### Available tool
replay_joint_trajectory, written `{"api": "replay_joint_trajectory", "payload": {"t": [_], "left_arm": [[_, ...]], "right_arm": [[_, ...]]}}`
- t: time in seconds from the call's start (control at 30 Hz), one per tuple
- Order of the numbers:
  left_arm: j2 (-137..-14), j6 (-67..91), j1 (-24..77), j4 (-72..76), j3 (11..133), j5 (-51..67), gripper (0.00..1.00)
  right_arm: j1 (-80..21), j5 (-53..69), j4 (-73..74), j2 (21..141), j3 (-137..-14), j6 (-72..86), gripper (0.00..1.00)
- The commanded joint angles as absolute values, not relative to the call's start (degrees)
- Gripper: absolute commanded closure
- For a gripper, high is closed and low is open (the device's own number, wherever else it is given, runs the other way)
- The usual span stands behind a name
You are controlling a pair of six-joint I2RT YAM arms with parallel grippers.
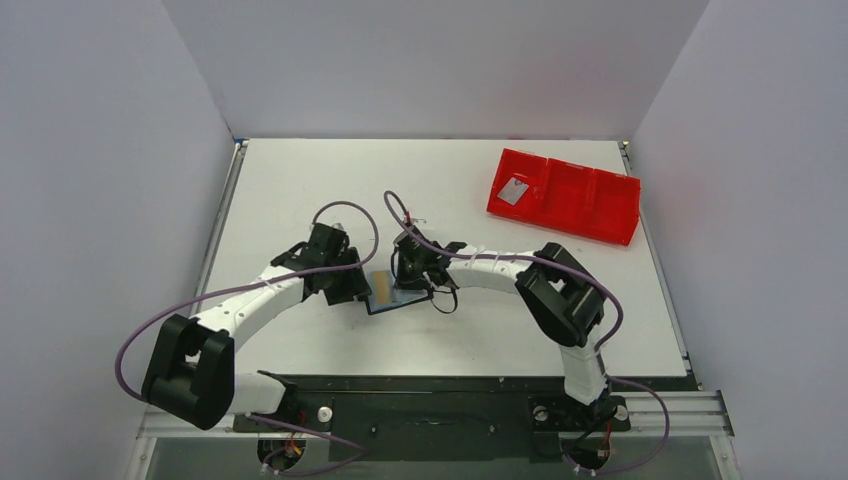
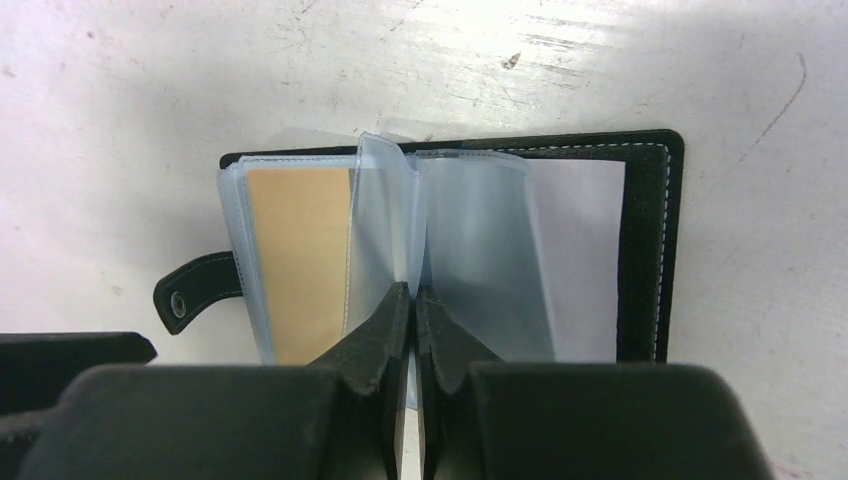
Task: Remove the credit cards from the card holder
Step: Remove the credit card from the card holder.
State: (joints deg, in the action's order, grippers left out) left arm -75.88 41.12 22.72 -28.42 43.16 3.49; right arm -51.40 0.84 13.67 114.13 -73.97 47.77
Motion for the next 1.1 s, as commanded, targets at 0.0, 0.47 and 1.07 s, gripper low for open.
{"api": "replay_joint_trajectory", "payload": {"t": [0.0,0.47,1.07], "left_arm": [[-76.68,41.56,26.41,-24.14,47.76,3.99,0.53],[-85.77,41.93,29.44,-19.09,51.20,5.55,0.59],[-90.30,40.51,29.49,-15.59,50.05,6.71,0.84]], "right_arm": [[-49.63,9.68,6.45,113.36,-67.46,50.43,1.00],[-46.88,15.89,-5.39,111.65,-59.69,55.41,1.00],[-46.61,15.07,-6.46,108.54,-57.79,56.14,1.00]]}}
